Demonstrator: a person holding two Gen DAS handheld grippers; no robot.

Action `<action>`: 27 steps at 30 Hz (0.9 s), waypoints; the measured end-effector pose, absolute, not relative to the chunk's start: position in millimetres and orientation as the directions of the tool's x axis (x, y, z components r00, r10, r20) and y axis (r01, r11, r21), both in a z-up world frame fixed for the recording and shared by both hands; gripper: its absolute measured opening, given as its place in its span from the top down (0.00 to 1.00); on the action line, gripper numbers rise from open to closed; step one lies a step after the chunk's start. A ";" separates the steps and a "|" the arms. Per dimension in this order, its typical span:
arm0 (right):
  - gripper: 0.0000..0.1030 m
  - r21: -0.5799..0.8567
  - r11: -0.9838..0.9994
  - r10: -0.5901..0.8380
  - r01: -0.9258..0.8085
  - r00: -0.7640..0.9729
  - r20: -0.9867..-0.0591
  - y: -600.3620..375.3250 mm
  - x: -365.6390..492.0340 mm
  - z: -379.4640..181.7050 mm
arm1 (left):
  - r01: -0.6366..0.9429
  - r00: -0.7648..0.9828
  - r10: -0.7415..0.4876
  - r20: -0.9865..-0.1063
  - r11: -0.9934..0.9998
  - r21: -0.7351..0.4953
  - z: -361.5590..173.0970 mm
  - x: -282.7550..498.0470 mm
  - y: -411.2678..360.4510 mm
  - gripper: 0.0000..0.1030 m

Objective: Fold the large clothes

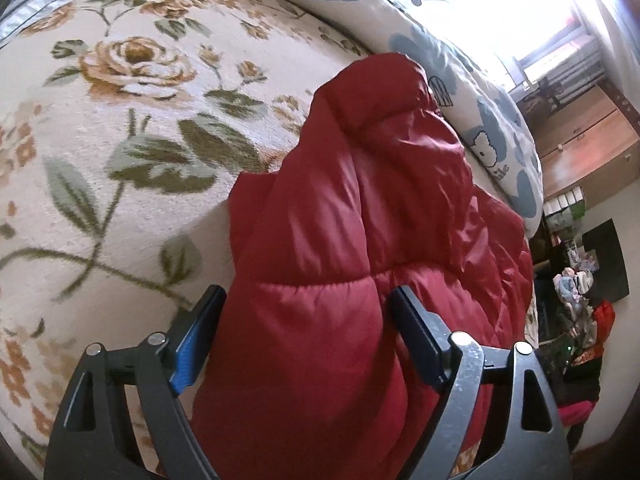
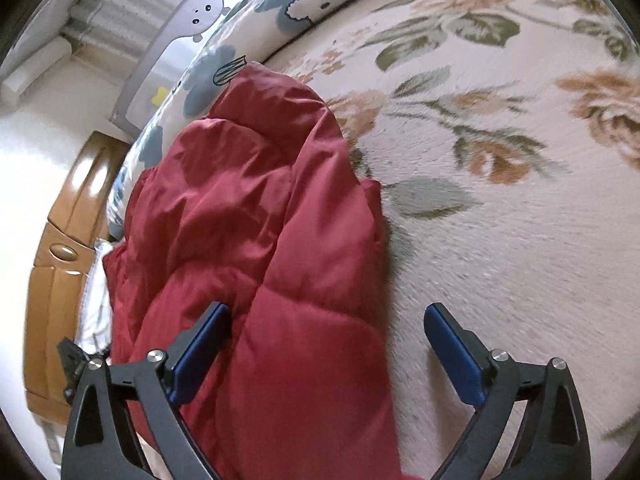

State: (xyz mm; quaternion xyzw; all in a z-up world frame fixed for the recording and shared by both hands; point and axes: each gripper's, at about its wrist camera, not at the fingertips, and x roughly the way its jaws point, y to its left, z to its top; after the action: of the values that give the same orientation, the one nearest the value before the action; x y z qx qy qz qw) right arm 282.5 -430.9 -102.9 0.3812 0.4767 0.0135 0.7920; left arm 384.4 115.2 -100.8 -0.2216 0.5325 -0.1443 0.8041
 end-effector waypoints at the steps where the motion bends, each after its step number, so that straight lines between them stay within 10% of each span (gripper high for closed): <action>1: 0.04 0.629 0.698 0.399 0.341 0.545 -0.738 -431.2 285.0 -105.2 | -0.004 0.389 -0.468 -0.794 0.861 -0.509 -102.2 386.6 114.2 0.16; 8: 0.05 0.682 0.656 0.470 0.323 0.532 -0.704 -428.4 297.3 -116.9 | 0.021 0.365 -0.488 -0.793 0.856 -0.517 -108.7 392.7 103.2 0.20; 15: 0.31 0.687 0.673 0.490 0.275 0.530 -0.692 -418.0 295.7 -110.4 | 0.102 0.382 -0.465 -0.798 0.880 -0.464 -94.0 383.6 90.9 0.52; 27: 0.61 0.683 0.693 0.474 0.228 0.569 -0.671 -407.3 261.2 -62.6 | 0.182 0.415 -0.508 -0.755 0.859 -0.478 -49.4 351.6 97.5 0.69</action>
State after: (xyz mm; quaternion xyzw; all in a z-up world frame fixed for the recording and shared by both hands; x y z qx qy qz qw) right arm 261.2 -407.3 -62.6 0.3839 0.4576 0.0770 0.7983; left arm 351.6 97.5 -49.4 -0.1630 0.4990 -0.2090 0.8251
